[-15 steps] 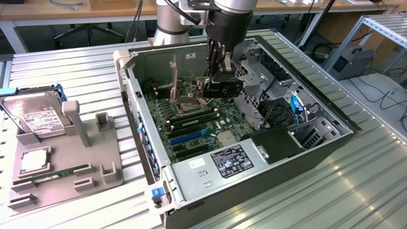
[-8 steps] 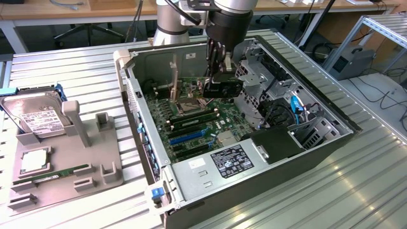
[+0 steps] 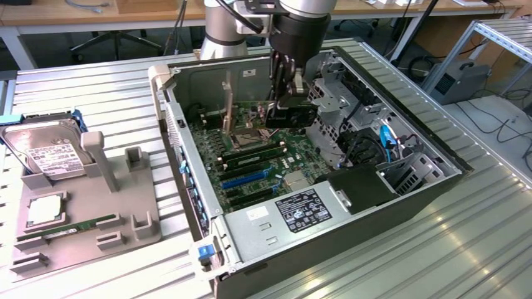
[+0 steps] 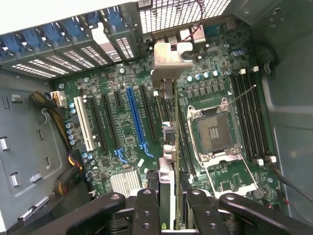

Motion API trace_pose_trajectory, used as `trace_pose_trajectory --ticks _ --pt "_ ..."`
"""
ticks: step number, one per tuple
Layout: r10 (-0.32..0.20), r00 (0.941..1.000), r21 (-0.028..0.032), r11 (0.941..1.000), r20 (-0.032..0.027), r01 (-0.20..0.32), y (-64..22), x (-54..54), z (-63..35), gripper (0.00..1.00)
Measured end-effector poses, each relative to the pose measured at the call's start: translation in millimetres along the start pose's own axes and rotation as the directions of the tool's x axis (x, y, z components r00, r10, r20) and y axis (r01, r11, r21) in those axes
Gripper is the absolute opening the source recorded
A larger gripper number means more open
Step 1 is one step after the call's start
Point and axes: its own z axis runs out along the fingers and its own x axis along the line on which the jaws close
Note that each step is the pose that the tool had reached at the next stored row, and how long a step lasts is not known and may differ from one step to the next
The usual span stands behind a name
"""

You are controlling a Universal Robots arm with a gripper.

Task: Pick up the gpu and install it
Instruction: 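Insert the gpu into the slot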

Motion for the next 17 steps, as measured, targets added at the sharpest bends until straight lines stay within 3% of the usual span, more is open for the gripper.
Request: trace_pose_trajectory --ticks 17 --pt "-0.040 0.9992 0.0011 0.9992 -0.0044 0.040 0.0 0.0 0.6 0.27"
